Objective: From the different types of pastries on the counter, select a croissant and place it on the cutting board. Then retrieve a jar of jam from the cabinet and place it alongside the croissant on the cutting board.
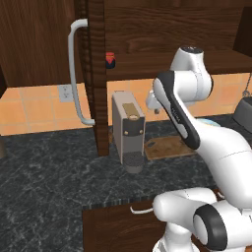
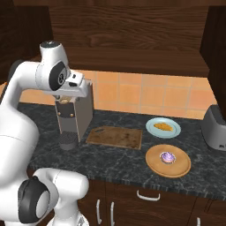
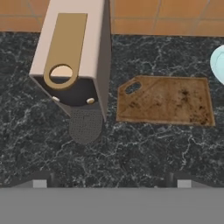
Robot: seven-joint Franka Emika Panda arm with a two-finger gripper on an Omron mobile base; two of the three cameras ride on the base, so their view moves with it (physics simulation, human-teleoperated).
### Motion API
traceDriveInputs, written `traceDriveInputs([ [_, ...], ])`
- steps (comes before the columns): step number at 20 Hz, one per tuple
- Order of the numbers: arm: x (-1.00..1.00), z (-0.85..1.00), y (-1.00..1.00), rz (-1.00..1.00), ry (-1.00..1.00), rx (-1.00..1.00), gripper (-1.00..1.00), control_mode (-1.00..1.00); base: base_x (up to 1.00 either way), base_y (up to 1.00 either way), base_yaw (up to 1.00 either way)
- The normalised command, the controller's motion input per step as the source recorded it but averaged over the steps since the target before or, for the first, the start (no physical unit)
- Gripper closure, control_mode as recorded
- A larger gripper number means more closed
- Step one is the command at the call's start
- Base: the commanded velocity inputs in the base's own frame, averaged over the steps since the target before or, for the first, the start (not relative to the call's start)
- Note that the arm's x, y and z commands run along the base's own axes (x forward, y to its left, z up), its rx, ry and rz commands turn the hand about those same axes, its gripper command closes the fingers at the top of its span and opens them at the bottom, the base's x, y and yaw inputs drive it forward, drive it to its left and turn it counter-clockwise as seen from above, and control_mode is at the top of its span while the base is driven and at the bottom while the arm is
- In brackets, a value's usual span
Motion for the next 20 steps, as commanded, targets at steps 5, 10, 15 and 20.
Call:
traceDriveInputs([
  [5, -0.16, 0.54, 0.0, 0.0, -0.04, 0.06, -1.0, -1.0, 0.0, 0.0, 0.0],
  [10, -0.35, 0.72, 0.0, 0.0, -0.14, 0.14, -1.0, -1.0, 0.0, 0.0, 0.0],
  [15, -0.24, 0.59, 0.07, 0.06, -0.16, 0.12, -1.0, -1.0, 0.0, 0.0, 0.0],
  [20, 0.0, 0.38, 0.4, 0.13, -0.14, 0.03, -1.0, -1.0, 0.0, 0.0, 0.0],
])
